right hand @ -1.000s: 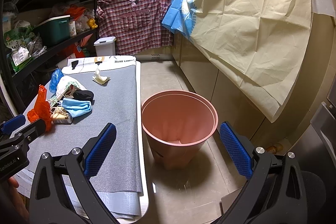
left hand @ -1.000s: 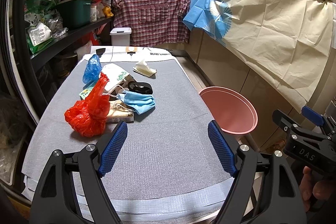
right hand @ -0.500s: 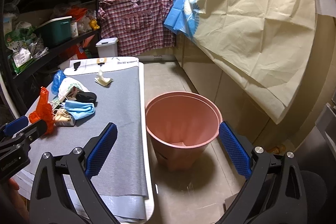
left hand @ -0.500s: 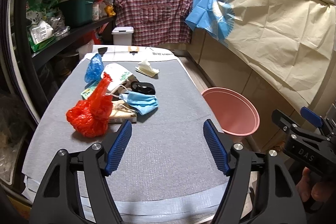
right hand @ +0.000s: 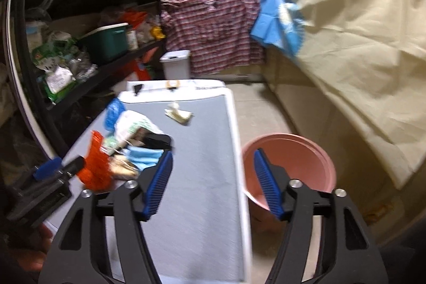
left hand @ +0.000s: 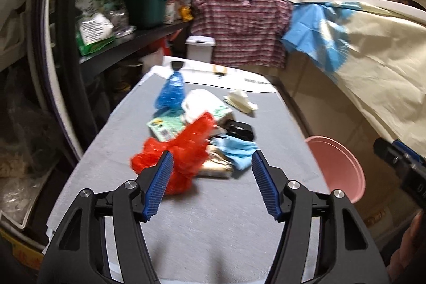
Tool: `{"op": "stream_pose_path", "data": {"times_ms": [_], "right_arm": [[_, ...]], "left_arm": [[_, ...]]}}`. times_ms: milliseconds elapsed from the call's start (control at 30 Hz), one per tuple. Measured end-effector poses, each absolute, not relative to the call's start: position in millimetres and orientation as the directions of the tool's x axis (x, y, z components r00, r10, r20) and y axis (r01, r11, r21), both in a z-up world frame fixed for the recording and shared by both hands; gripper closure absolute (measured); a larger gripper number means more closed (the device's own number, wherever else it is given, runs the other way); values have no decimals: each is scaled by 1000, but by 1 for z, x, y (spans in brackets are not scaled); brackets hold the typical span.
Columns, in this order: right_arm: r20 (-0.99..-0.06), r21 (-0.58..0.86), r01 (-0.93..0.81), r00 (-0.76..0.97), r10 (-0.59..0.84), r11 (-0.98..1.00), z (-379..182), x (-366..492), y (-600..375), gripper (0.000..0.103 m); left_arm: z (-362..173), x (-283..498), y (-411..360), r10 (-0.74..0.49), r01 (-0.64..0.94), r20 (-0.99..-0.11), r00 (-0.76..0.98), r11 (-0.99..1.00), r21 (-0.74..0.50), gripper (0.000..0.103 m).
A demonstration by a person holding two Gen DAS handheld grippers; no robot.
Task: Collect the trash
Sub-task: 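Grasp the red plastic bag with the left gripper while the right gripper grasps the blue face mask, then carry the red bag and blue mask over the pink bin with both grippers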
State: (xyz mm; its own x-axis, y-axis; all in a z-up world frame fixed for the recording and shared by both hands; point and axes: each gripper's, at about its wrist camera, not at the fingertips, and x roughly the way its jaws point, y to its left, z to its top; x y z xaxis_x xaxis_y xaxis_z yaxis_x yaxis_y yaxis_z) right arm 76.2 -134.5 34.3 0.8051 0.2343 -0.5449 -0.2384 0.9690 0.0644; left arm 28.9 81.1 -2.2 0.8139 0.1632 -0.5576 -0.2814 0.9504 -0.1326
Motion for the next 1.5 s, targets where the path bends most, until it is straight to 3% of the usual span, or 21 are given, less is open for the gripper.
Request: {"op": "stream_pose_path", "data": {"times_ms": [200,533,667,767,1133,1233,1300,1400,1500], "right_arm": [[-555,144,-330,754,352,933,28,114,-94,56],[-623,210,-389,653,430,897,-24,154,-47,56],[-648,220,-407,619,444,887,-41,165,-34,56],[-665,225,-427,590,458,876,-53,171,-20,56],[-701,217,-466,537,469,858,-76,180,11,56],[-706,202,-474,537,463,857,-77,181,16,66],[-707,195,-480,536,462,855,-78,180,18,83],[-710,188,-487,533,461,853,-78,179,19,98],[-703,186,-488,540,462,853,-75,177,17,101]], "left_arm": [[-14,48,97,212,-322,-578,788,942,-93,43],[-38,72,106,210,-323,-626,751,944,-71,47],[-44,76,111,200,-332,-645,737,939,-88,63],[-46,76,116,198,-341,-653,731,935,-99,84],[-51,74,132,199,-366,-663,722,923,-121,90],[-51,75,132,196,-360,-664,721,925,-118,91],[-50,74,132,195,-359,-665,721,926,-119,92],[-50,74,132,197,-362,-665,721,925,-119,92],[-50,74,134,197,-362,-664,721,925,-118,92]]}}
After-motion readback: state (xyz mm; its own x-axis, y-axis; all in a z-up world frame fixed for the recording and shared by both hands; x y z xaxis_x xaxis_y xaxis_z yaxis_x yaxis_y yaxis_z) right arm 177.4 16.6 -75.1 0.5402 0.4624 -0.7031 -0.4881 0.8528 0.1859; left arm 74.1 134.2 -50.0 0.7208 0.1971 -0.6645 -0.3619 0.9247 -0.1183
